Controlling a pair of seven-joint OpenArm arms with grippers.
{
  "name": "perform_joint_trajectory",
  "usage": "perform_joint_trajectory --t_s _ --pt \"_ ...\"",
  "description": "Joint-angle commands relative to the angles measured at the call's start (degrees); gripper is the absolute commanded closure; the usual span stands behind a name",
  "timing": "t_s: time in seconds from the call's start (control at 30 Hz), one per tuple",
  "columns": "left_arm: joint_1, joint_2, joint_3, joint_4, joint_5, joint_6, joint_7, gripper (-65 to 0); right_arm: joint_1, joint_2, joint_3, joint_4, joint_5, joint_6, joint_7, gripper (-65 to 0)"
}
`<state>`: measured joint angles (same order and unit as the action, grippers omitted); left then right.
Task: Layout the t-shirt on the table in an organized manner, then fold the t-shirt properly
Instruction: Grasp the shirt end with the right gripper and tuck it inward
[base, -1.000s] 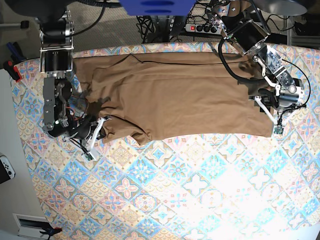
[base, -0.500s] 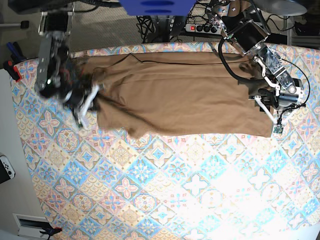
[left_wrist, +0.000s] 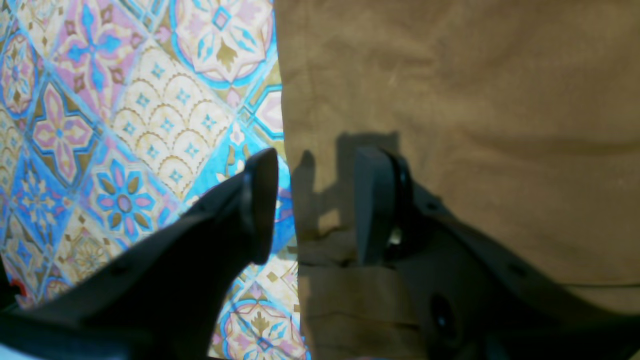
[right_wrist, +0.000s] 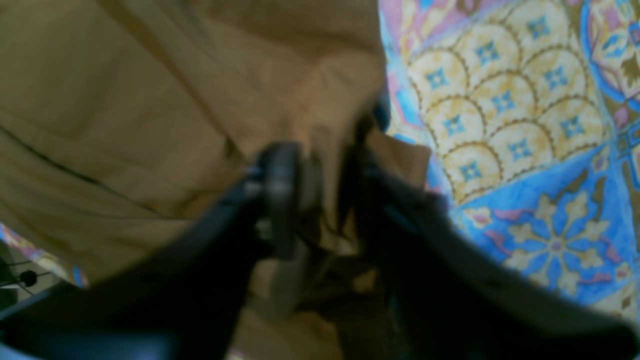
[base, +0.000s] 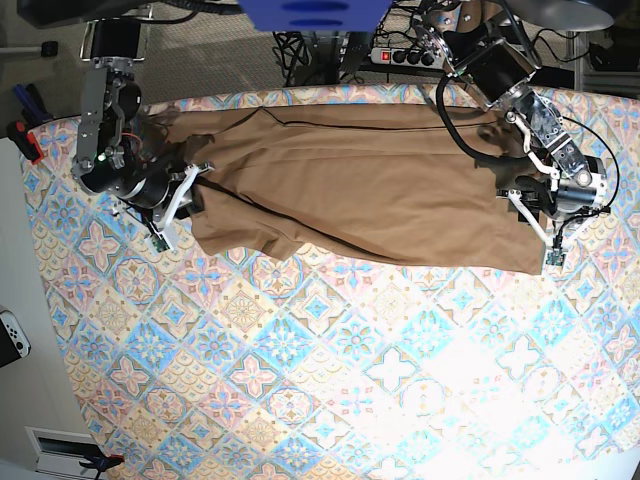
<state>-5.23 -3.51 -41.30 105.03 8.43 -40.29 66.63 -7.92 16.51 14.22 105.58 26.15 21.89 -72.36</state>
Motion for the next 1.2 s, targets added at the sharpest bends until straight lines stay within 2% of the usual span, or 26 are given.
perform_joint_trajectory --t_s 0.0,0.1,0.2,0.33,0.5,0.73,0.8,0.87,0.93,1.17 --pt "-0.79 -0.49 0.11 1.03 -0.21 0.29 -0.74 -24.1 0.67 0.67 0.33 1.28 0.71 0.13 1.02 -24.6" --pt "-0.79 -0.58 0.11 1.03 -0.21 0.29 -0.74 -24.1 0.67 0.67 0.16 1.63 0.71 0.13 1.02 -32.0" --pt "-0.79 -0.58 0.11 1.03 -0.21 0.29 -0.74 -24.1 0.76 0.67 -0.02 1.72 0.71 0.13 1.02 -35.0" --pt "-0.79 -0.58 0.11 1.03 -0.21 0.29 -0.74 -24.1 1.55 0.50 0.24 1.28 0.71 0.13 1.54 -35.0" --pt "-0.79 -0.58 0.11 1.12 -0.21 0.29 -0.74 -24.1 10.96 0.15 -0.11 0.57 0.79 0.40 1.54 -35.0" --pt "-0.79 -0.76 0.11 1.30 -0.21 0.29 -0.74 -24.1 13.77 0.15 -0.11 -10.33 0.79 0.48 2.60 -35.0" --pt "-0.79 -0.76 0.11 1.30 -0.21 0.29 -0.74 -24.1 13.77 0.15 -0.20 -12.88 0.79 1.89 4.80 -35.0" --pt "-0.79 -0.76 0.11 1.30 -0.21 0.29 -0.74 -24.1 13.77 0.23 -0.02 -15.25 0.79 5.67 5.41 -35.0" --pt "-0.88 -0.76 0.11 1.30 -0.21 0.29 -0.74 -24.1 13.77 0.23 0.24 -17.01 0.71 8.04 5.68 -35.0" --pt "-1.14 -0.76 0.11 1.30 -0.21 0.29 -0.74 -24.1 13.77 0.23 0.07 -17.89 0.71 8.40 5.76 -35.0"
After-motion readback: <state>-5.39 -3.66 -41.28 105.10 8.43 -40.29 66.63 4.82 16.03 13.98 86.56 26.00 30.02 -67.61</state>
